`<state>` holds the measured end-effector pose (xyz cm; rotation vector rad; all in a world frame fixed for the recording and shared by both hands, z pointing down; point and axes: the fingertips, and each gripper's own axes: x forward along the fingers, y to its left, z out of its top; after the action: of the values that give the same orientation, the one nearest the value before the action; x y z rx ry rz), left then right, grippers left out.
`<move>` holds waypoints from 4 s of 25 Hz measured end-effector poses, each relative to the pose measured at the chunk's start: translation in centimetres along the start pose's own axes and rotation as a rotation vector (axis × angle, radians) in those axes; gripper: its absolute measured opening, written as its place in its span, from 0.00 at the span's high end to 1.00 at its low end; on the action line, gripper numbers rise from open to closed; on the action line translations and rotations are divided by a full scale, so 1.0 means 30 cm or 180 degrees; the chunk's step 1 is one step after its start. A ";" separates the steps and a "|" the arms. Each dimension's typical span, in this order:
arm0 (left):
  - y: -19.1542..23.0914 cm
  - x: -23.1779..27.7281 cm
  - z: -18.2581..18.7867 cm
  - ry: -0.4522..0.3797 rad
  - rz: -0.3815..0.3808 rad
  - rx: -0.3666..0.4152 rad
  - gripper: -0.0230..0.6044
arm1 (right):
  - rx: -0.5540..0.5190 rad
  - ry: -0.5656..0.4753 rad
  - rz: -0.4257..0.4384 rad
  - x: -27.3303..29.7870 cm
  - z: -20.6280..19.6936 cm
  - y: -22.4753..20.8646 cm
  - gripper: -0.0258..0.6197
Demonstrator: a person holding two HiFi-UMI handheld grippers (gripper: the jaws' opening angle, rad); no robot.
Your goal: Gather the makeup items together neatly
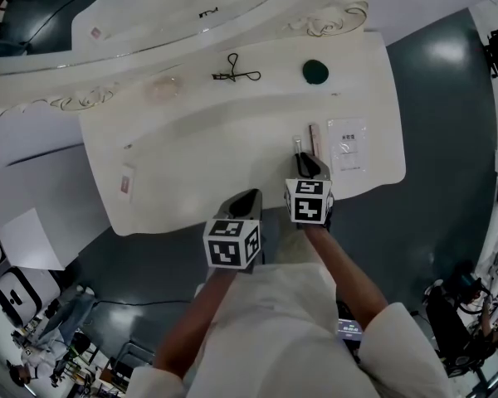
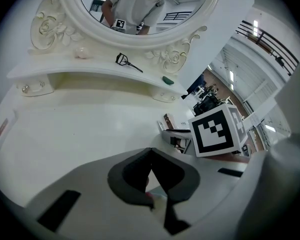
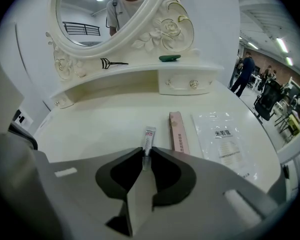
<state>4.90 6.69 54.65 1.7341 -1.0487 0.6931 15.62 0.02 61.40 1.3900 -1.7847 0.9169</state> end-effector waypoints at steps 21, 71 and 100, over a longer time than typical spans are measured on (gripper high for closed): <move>-0.002 -0.019 -0.005 -0.0027 0.0012 0.0002 0.95 | -0.0074 0.0119 0.0086 -0.004 -0.021 0.012 0.87; 0.008 -0.126 0.020 -0.0297 0.0093 -0.0065 0.95 | -0.0338 -0.0103 0.0156 -0.130 0.024 0.092 0.81; 0.192 -0.338 0.041 -0.0734 0.0194 -0.0381 0.95 | -0.0860 -0.0458 0.0702 -0.272 0.144 0.501 0.82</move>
<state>-4.97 8.00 48.43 1.7117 -1.2790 0.4646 2.11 3.03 50.49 1.1275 -2.1148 0.6666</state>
